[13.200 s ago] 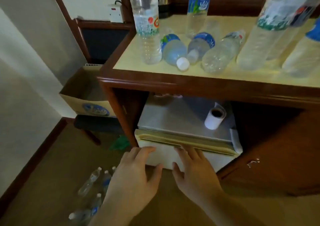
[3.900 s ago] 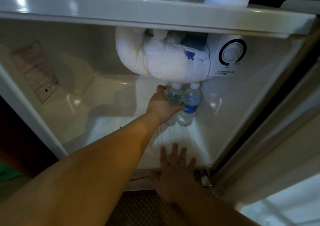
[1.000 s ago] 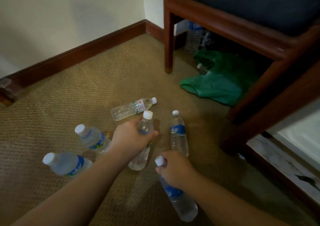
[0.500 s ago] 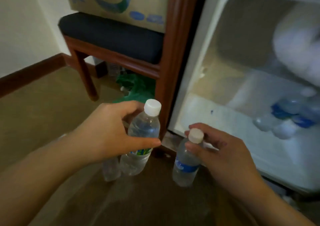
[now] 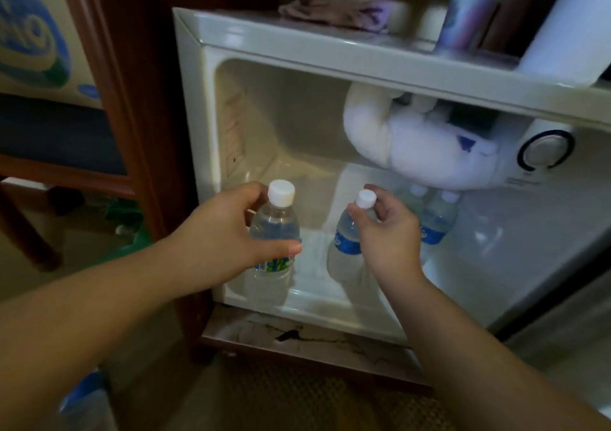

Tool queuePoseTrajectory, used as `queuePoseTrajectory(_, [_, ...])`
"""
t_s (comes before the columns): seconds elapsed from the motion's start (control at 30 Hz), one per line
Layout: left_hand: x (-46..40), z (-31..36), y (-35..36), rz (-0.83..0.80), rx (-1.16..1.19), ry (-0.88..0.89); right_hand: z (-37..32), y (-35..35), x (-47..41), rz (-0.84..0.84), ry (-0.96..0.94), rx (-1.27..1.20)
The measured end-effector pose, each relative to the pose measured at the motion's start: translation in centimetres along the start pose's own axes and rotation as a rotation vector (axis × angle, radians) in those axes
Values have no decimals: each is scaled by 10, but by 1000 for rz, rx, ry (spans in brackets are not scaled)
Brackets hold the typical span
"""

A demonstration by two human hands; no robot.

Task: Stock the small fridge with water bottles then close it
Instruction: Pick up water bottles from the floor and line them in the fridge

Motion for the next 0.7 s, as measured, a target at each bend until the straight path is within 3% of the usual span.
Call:
queuePoseTrajectory(0.37, [-49, -22, 18, 169, -52, 15, 15, 19, -84, 16, -138, 271])
queuePoseTrajectory(0.7, [-63, -38, 41, 149, -16, -7, 13, 15, -99, 26, -77, 404])
Point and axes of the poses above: each hand's wrist, its own x-axis away from the middle knuckle, its own y-axis out of the palm, z = x × y, the point moved 9 cm from there along -x, towards the middle knuckle, and after that the axes turned 11 degrees about x, right-handed, at the moved point
